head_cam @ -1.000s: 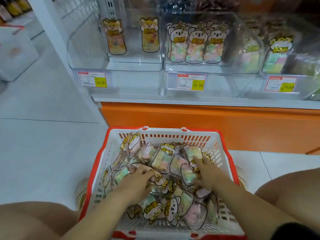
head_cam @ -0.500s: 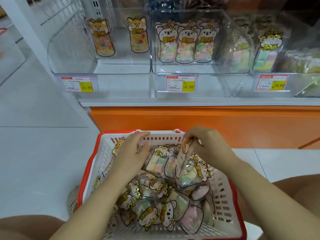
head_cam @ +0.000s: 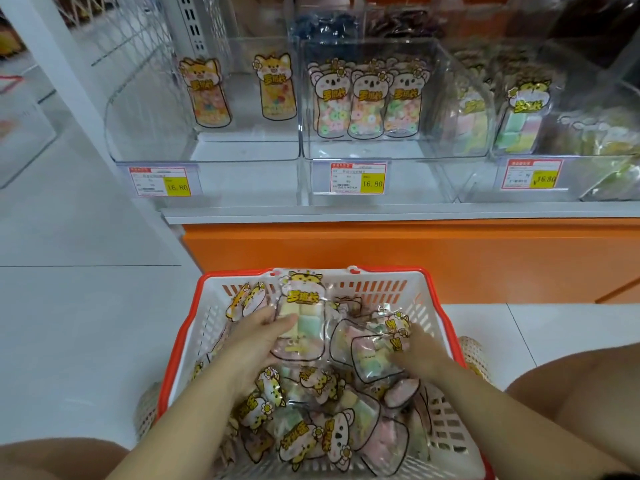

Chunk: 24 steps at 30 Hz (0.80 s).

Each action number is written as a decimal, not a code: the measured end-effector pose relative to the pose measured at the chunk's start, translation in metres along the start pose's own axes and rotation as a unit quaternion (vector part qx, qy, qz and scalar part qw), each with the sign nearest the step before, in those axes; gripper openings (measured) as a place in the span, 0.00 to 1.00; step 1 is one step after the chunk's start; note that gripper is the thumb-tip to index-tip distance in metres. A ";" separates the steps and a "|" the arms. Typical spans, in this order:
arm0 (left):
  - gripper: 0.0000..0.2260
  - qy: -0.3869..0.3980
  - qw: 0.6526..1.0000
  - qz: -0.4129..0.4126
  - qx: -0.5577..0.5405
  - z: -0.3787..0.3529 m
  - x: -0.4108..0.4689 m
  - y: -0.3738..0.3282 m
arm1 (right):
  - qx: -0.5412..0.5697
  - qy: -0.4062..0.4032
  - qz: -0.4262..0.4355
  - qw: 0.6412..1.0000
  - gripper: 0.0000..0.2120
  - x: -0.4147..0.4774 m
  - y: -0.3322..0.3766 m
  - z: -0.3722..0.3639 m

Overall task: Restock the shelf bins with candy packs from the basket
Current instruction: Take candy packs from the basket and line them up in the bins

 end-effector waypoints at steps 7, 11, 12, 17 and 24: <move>0.11 -0.105 0.959 -0.041 0.258 0.017 0.001 -0.002 | 0.006 -0.019 -0.062 0.998 0.52 0.027 -0.028 -0.022; 0.13 -0.103 0.948 -0.047 0.298 0.014 0.005 -0.003 | -0.088 -0.053 -0.005 0.995 0.56 0.019 -0.014 -0.024; 0.11 -0.100 0.945 -0.056 0.305 0.012 0.005 -0.006 | -0.144 -0.060 0.019 0.988 0.56 0.019 -0.009 -0.023; 0.07 -0.101 0.940 -0.081 0.315 0.008 0.005 -0.012 | -0.340 -0.047 0.000 0.939 0.42 0.021 0.012 -0.007; 0.03 -0.108 0.942 -0.081 0.306 0.013 0.002 -0.014 | -0.401 -0.006 0.048 0.915 0.41 0.030 0.040 -0.019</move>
Point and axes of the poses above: each hand's wrist, its own x-axis towards the middle knuckle, its own z-axis out of the back of the hand, y = z × x, the point moved 6 cm from there along x, towards the middle knuckle, and after that the axes turned 12 degrees about y, right-handed, at the moved point
